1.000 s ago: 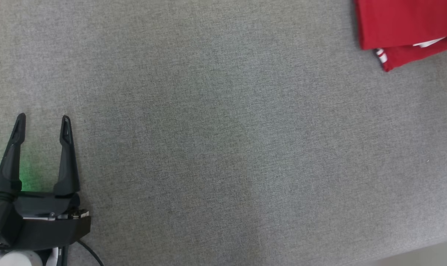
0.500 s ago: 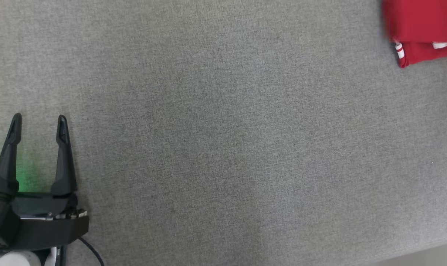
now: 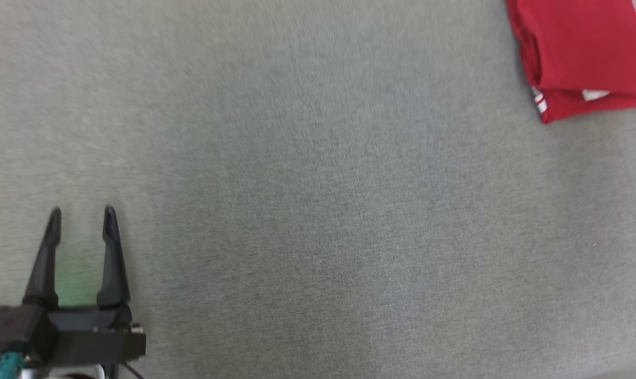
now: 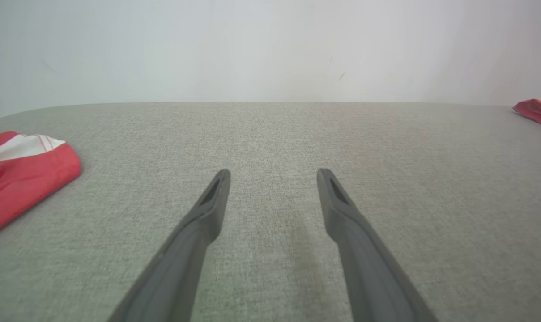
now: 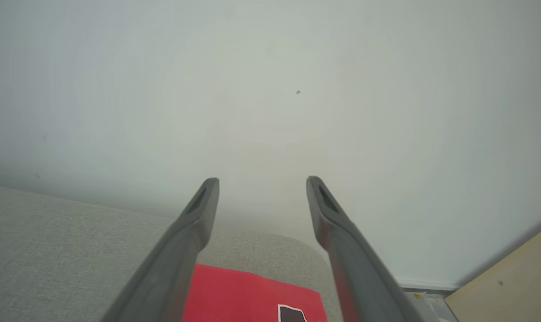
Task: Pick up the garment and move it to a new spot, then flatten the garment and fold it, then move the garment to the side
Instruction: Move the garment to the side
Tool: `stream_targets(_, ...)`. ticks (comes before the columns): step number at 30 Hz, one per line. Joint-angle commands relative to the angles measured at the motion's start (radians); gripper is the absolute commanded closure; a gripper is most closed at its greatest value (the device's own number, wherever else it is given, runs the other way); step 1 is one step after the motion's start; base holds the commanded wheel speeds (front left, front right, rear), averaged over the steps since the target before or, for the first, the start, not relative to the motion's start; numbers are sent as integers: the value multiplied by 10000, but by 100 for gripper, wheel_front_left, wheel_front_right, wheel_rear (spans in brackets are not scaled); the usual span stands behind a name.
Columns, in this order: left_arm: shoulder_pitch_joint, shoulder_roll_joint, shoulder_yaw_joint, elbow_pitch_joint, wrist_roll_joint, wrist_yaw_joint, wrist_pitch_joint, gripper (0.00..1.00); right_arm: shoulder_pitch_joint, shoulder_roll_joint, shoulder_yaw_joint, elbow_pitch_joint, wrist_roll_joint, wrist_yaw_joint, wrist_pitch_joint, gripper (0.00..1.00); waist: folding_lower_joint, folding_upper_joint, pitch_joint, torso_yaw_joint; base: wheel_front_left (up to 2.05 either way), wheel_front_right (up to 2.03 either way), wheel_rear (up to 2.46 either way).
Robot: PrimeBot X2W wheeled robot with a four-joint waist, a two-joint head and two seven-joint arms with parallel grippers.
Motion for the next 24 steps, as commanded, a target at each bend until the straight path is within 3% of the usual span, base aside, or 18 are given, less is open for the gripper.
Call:
stream_targets(1, 225, -67, 21, 147, -50, 12, -89, 0, 314, 144, -119, -174, 84, -23, -66, 0, 0, -1, -880, 323, 0, 0, 0)
stream_targets(10, 922, -342, 183, 880, -221, -24, -236, 0, 2625, 1177, -1240, -2051, -799, -23, -85, 0, 0, -1, -2310, 682, 0, 0, 0)
stream_targets(24, 1612, -659, 264, 1195, -137, -146, -252, 0, 7592, 3089, -3186, -4957, -2000, -24, -85, 0, 0, -1, -3700, 1295, 0, 0, 0)
